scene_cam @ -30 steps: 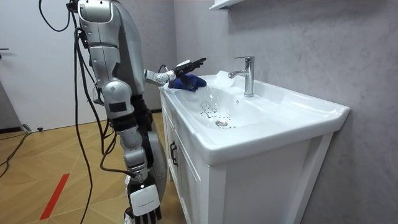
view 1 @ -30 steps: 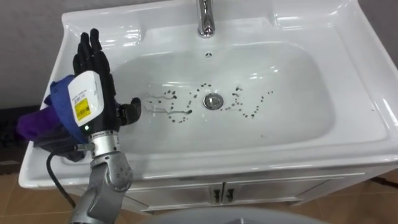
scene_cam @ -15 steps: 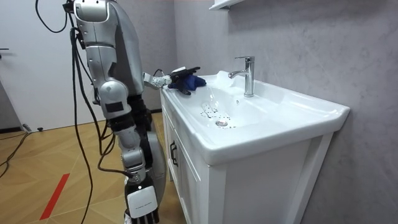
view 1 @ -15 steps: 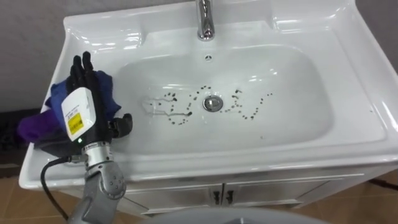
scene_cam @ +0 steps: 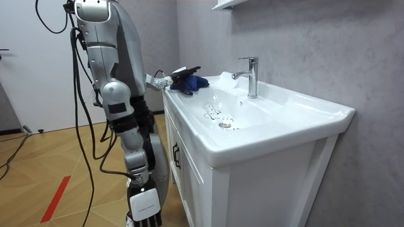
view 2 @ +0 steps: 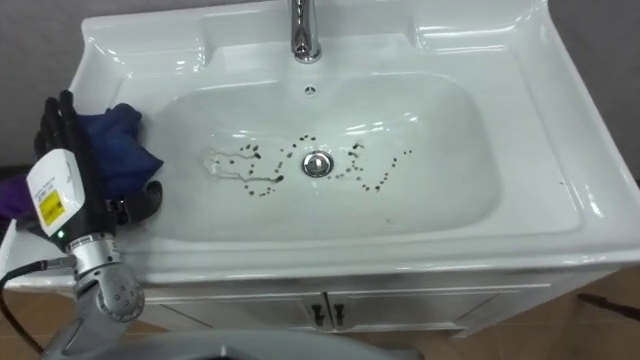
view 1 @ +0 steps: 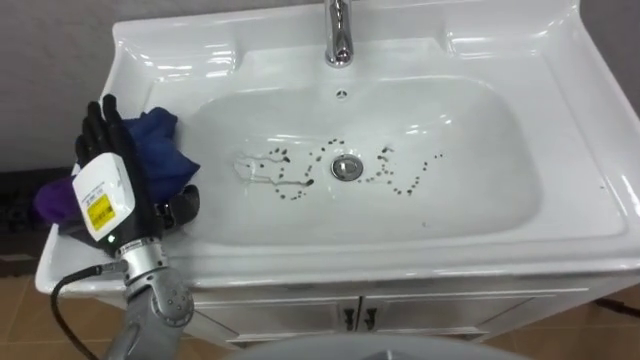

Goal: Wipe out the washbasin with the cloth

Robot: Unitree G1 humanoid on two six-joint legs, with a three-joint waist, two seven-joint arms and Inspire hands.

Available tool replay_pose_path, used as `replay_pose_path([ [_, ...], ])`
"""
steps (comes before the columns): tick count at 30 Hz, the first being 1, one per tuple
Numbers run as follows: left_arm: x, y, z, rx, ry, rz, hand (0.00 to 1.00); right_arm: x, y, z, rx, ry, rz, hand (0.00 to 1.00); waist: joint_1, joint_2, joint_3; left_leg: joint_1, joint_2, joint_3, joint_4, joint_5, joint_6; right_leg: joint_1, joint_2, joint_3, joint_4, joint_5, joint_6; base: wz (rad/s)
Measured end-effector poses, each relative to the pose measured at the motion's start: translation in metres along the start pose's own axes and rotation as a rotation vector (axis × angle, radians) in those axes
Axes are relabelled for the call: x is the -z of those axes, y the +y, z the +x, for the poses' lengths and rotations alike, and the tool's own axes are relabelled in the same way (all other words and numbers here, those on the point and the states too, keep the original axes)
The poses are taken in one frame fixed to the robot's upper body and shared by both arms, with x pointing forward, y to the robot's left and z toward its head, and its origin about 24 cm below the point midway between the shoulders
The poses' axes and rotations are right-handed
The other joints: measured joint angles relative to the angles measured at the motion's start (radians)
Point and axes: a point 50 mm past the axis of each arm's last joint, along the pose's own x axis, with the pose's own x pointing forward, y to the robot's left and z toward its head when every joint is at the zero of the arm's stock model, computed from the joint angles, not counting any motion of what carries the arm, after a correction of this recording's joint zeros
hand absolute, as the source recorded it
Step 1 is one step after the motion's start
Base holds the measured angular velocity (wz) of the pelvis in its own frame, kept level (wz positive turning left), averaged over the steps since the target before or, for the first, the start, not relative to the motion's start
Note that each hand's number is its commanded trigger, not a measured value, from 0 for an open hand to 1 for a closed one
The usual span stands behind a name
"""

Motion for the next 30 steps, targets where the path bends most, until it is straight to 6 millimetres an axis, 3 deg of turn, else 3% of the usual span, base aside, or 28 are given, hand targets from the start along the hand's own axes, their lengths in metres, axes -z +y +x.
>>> replay_pose_path([
  [16,0.0068,-0.0019,-0.0085,0.005,0.030,0.019,0.02,0.0012,-0.0005,-0.0002,-0.012,0.029,-0.001,0.00,-0.001,0.004,-0.0044,0.004,0.000,-0.001,-0.001,0.000,0.000,0.001,0.000,-0.004,0.002,0.000,0.000,0.00],
  [17,0.0072,-0.0021,-0.0086,0.007,0.035,0.023,0.22,0.0020,-0.0002,-0.0003,-0.020,0.039,-0.001,0.00,-0.001,0.003,-0.0068,0.007,0.000,-0.001,-0.001,0.000,0.000,0.002,0.000,-0.003,0.002,0.000,0.000,0.00],
  [18,0.0072,-0.0023,-0.0085,0.009,0.037,0.025,0.53,0.0024,0.0000,-0.0003,-0.022,0.043,-0.001,0.00,-0.001,0.002,-0.0072,0.009,0.000,0.000,-0.001,0.000,0.000,0.002,0.000,-0.003,0.003,0.000,0.000,0.00],
  [19,0.0073,-0.0025,-0.0084,0.012,0.041,0.028,0.58,0.0029,0.0000,-0.0003,-0.026,0.050,-0.001,0.00,-0.001,0.002,-0.0079,0.010,0.000,0.000,-0.001,0.000,0.000,0.003,0.000,-0.003,0.003,0.000,0.000,0.00],
  [21,0.0076,-0.0030,-0.0082,0.017,0.047,0.033,1.00,0.0034,0.0001,-0.0004,-0.029,0.057,-0.001,0.00,-0.001,0.000,-0.0091,0.012,0.000,0.001,-0.001,0.000,0.000,0.004,0.000,-0.002,0.004,0.000,0.000,0.00],
  [30,0.0106,-0.0075,-0.0098,0.080,0.059,0.049,1.00,0.0071,0.0000,-0.0005,-0.027,0.083,-0.003,0.00,-0.001,0.002,-0.0104,0.021,0.002,0.002,-0.006,0.001,-0.002,0.015,0.001,-0.002,0.003,-0.001,-0.003,0.00],
])
